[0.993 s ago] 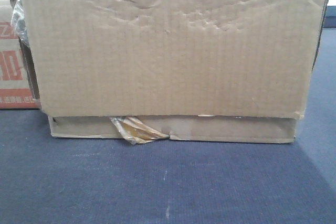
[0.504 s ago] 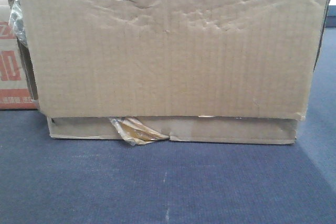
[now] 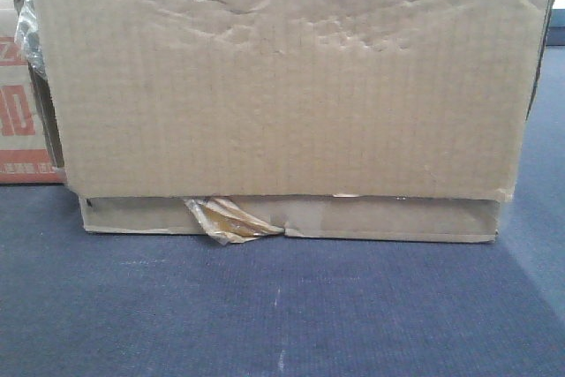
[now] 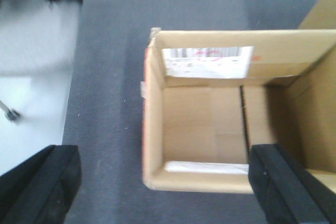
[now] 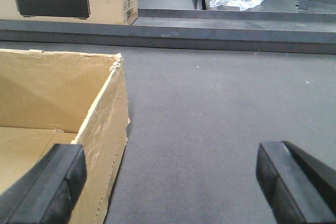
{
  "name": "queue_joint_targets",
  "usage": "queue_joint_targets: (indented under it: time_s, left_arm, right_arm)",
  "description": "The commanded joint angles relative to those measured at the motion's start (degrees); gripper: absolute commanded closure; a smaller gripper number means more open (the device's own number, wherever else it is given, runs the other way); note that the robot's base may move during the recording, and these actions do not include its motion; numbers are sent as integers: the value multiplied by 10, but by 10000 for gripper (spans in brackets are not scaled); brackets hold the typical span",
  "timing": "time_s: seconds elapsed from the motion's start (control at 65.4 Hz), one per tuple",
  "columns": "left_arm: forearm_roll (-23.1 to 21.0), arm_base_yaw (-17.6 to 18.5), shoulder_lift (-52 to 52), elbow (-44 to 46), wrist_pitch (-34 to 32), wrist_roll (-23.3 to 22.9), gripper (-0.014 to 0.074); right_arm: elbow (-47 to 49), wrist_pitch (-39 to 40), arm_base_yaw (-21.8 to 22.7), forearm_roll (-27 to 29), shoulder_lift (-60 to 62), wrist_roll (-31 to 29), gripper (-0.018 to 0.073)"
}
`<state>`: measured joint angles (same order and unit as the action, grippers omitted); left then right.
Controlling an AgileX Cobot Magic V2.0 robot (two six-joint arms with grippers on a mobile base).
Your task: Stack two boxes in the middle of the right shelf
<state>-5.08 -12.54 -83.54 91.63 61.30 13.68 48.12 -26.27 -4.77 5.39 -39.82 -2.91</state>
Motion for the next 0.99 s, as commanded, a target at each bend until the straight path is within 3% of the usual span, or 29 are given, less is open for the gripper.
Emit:
queue_joint_targets:
  time_s: [0.0, 0.183, 0.734, 0.856, 0.978]
  left_arm:
    - [-23, -16, -55, 48, 23, 43, 48]
    - [-20, -16, -126, 74, 15, 89, 48]
    - [-23, -16, -252, 74, -23, 89, 60]
    - [-23, -16, -252, 74, -20, 89, 208]
    - [-23, -16, -252, 74, -6, 87, 533]
  right_arm:
    - [5, 6, -1, -9, -2, -2, -1]
    - [5, 6, -1, -10, -2, -2, -1]
    - [5, 5, -1, -14, -2, -2, -1]
    - [5, 5, -1, -17, -2, -2, -1]
    - [5, 5, -1, -29, -2, -2, -1]
